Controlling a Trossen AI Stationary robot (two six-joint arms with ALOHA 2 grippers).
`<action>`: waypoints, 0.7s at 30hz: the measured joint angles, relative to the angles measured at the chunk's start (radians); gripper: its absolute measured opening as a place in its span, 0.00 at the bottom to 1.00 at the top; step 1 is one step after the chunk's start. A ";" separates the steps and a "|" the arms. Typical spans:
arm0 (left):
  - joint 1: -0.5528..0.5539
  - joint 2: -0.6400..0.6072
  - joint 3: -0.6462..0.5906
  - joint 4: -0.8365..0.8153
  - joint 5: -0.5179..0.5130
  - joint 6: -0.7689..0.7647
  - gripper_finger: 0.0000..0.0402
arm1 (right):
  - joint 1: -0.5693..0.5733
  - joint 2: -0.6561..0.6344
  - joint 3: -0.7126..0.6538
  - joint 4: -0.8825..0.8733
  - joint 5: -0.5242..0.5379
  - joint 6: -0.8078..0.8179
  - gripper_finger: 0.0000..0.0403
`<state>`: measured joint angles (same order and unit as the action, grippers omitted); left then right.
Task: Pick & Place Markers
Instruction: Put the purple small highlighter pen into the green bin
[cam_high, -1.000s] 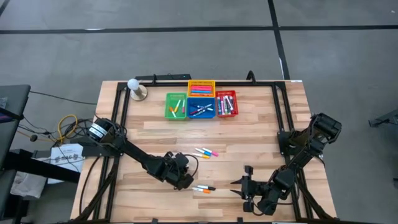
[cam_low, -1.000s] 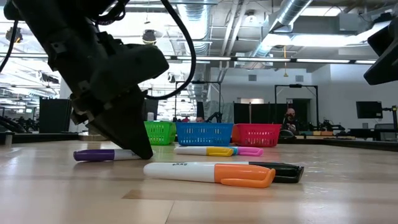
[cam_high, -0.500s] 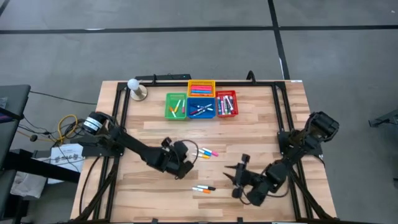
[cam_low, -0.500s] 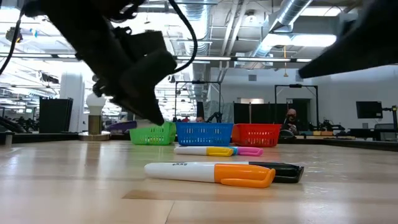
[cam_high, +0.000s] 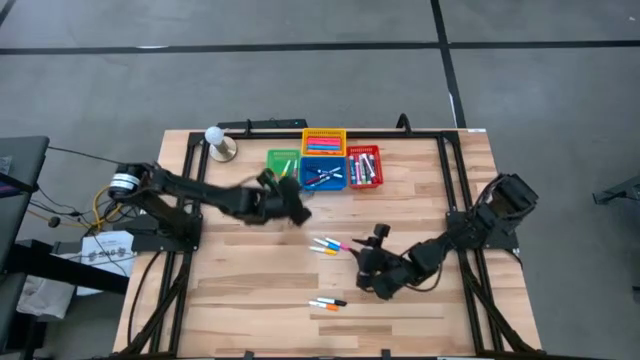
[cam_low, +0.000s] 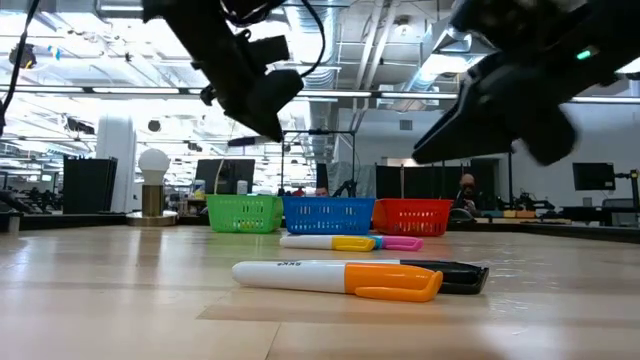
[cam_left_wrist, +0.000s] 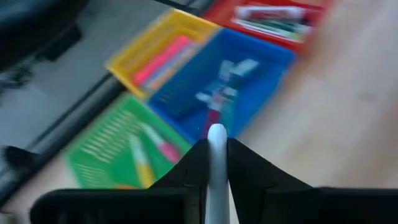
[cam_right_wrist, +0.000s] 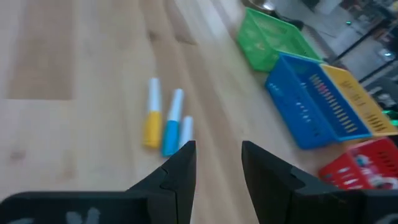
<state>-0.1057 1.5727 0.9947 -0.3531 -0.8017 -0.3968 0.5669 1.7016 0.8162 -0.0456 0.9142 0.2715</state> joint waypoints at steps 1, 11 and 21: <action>0.033 -0.015 0.000 0.000 0.000 0.030 0.12 | -0.016 0.000 0.000 0.000 0.000 -0.015 0.29; 0.366 -0.011 -0.095 0.214 0.168 0.230 0.12 | -0.181 0.000 -0.002 -0.008 -0.002 -0.141 0.29; 0.493 -0.010 -0.163 0.328 0.351 0.288 0.13 | -0.249 0.000 -0.003 -0.041 -0.105 -0.141 0.29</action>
<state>0.3876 1.5623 0.8319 -0.0253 -0.4504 -0.1093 0.3177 1.7016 0.8131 -0.0864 0.8091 0.1307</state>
